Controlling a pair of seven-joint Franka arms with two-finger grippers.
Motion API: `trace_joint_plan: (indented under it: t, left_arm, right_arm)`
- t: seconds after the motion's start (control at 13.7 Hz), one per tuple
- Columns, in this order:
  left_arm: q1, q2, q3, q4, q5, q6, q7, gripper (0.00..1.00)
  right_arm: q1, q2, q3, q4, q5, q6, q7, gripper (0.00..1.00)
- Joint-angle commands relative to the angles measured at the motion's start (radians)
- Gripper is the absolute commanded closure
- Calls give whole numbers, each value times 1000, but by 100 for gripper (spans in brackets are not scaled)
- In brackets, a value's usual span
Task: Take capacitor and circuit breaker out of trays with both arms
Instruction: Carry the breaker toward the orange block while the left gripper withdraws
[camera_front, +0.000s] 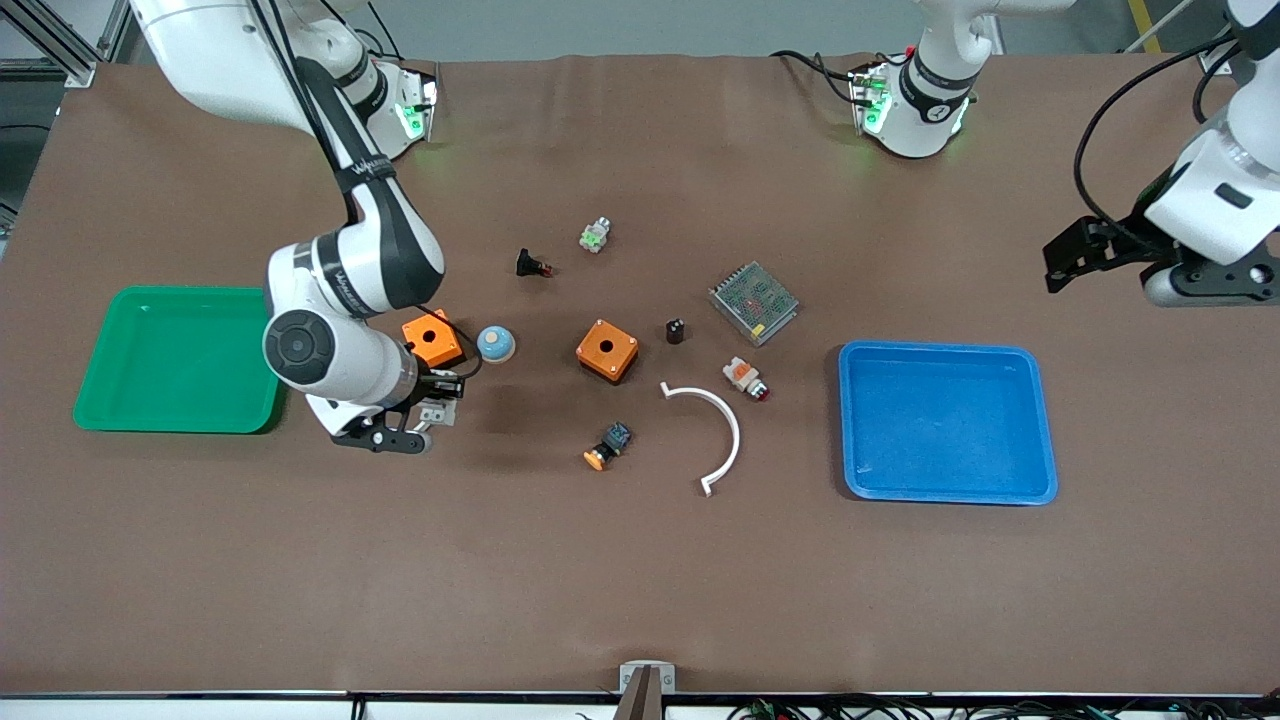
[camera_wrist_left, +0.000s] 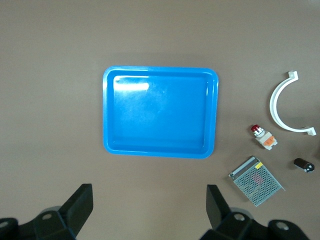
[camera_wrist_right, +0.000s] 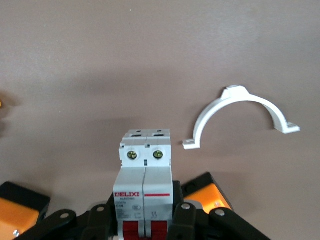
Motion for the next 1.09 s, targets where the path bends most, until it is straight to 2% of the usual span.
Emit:
trace_joint_plan:
  t: [0.0,0.15,0.58,0.66,0.8,0.88,1.02]
  left_arm:
    - [-19,-77,15,-69,-14,3,5,0]
    - [-17,-77,13,-64,-14,3,5,0]
    - [-19,-73,9,-51,-49,1,11,0]
    - [-19,-74,9,-51,-49,-2,19,0]
    - [-25,-73,7,-49,-51,-6,20,0]
    - [-28,-71,7,-46,-51,-6,16,0]
    - [-33,-61,4,-37,-51,-6,8,0]
  right_arm:
    - [28,25,-11,-45,23,99,11,78]
    - [44,36,-11,-84,23,168,12,78]
    - [47,94,-11,-87,23,216,12,77]
    - [47,94,-12,-85,23,213,11,69]
    - [45,84,-12,-85,23,197,12,0]
    - [45,61,-14,-84,23,161,11,0]
    - [45,-43,-15,-75,23,26,12,0]
